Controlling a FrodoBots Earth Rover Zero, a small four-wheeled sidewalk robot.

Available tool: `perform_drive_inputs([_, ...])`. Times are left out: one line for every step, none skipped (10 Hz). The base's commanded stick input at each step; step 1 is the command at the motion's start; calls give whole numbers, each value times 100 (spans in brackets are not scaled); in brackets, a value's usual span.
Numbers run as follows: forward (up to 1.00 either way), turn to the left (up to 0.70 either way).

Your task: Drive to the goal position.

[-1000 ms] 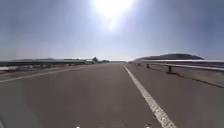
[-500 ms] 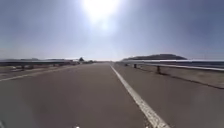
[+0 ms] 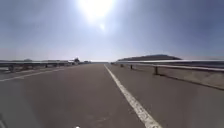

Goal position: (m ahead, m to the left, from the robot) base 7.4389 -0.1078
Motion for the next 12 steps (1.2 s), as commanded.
perform_drive_inputs([70,0])
perform_drive_inputs([70,0])
perform_drive_inputs([70,0])
perform_drive_inputs([70,0])
perform_drive_inputs([70,0])
perform_drive_inputs([70,0])
perform_drive_inputs([70,0])
perform_drive_inputs([70,0])
perform_drive_inputs([70,0])
perform_drive_inputs([70,0])
perform_drive_inputs([70,0])
perform_drive_inputs([70,0])
